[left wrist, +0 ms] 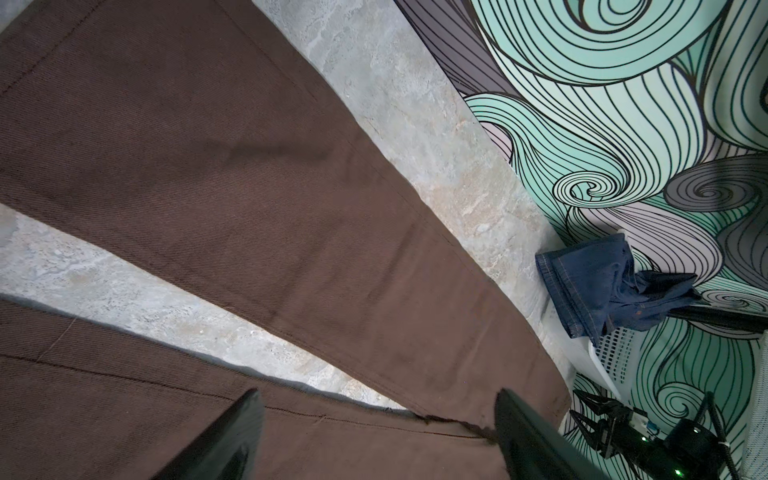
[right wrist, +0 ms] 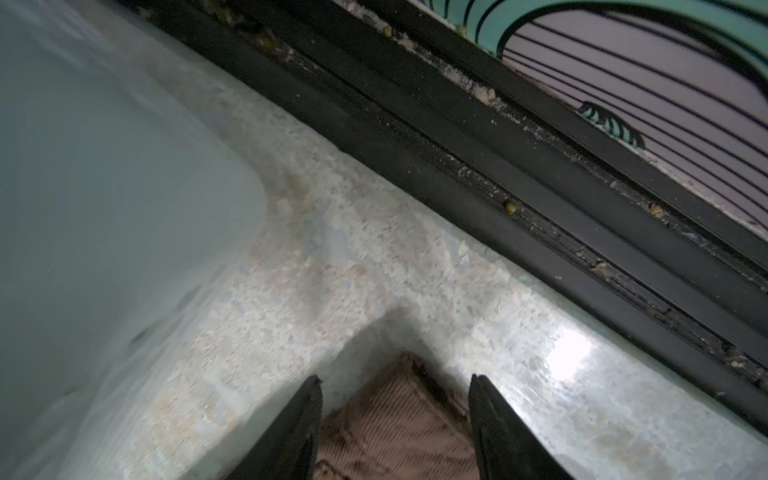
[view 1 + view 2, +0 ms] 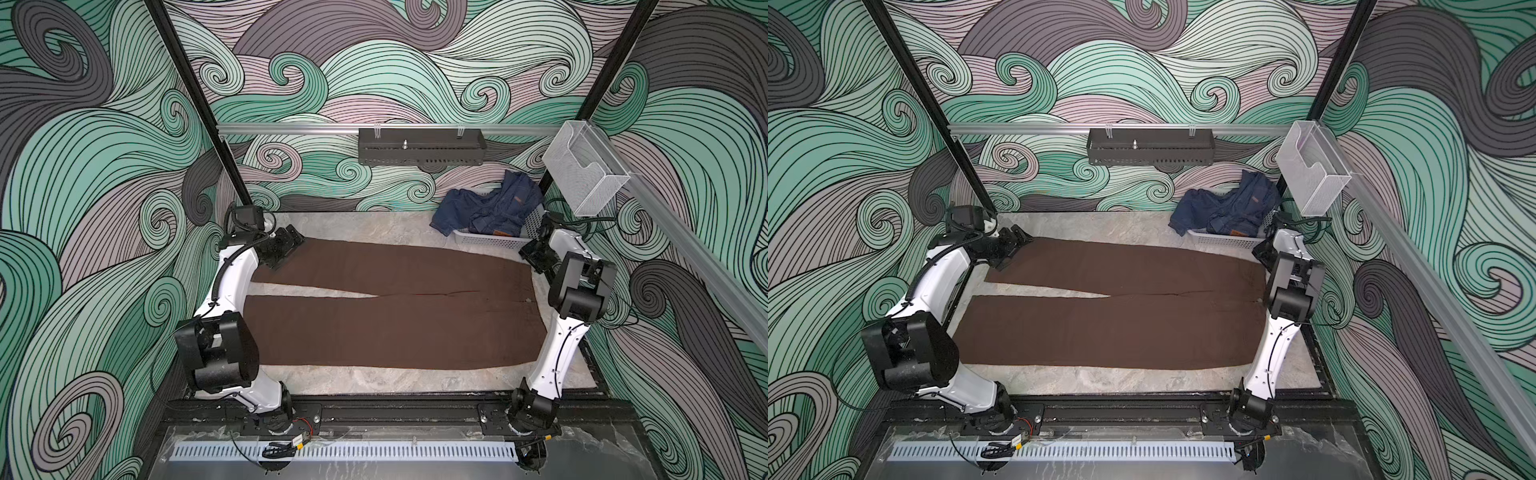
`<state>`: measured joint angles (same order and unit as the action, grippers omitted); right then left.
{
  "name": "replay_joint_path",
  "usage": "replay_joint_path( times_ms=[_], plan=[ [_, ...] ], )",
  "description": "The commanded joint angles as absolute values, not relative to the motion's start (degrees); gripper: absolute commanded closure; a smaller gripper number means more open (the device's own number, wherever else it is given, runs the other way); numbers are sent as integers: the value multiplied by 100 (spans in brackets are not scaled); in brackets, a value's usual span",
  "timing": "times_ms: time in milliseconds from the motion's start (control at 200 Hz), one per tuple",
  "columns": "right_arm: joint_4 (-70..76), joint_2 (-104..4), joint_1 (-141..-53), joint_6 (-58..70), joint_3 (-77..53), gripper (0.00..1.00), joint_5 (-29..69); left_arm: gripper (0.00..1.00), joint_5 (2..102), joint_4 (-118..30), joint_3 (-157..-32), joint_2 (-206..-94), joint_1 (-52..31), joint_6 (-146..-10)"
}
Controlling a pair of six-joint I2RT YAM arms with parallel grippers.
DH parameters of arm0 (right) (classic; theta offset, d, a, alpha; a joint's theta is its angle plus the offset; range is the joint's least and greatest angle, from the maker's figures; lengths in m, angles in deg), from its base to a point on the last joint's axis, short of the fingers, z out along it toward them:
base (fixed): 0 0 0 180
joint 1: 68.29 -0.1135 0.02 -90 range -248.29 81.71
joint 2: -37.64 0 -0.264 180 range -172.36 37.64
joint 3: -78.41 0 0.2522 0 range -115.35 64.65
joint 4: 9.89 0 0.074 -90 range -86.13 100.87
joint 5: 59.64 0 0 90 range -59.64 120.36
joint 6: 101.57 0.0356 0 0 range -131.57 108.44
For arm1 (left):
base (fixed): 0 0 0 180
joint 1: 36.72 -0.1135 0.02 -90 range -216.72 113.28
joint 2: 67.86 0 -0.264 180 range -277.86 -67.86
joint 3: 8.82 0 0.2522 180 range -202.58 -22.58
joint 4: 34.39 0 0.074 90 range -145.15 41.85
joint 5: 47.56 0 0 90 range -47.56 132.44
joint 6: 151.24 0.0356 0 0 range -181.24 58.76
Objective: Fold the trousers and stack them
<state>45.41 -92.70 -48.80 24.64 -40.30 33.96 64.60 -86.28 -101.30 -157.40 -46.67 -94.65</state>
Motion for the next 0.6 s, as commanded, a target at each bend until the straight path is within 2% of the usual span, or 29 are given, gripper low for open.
replay_joint_path(
  times_ms=[0, 215, 290, 375, 595],
  plan=[
    [4656, -9500, -4865, 2419, -4243, 42, 3319, 11, 6374, -8639, -10240, -15637, -4656, -9385],
    [4731, -9740, -4939, 2477, -4400, 42, 3243, 11, 6327, -8645, -10239, -15618, -4656, -9370],
    [4774, -9720, -4939, 2499, -4318, 46, 3273, 11, 6302, -8680, -10264, -15616, -4656, -9350],
    [4836, -9646, -4940, 2504, -4189, 54, 3277, 11, 6268, -8710, -10295, -15610, -4665, -9324],
    [4840, -9242, -4950, 2509, -3971, 87, 3158, 10, 6125, -8782, -10342, -15514, -4687, -9242]
  ],
)
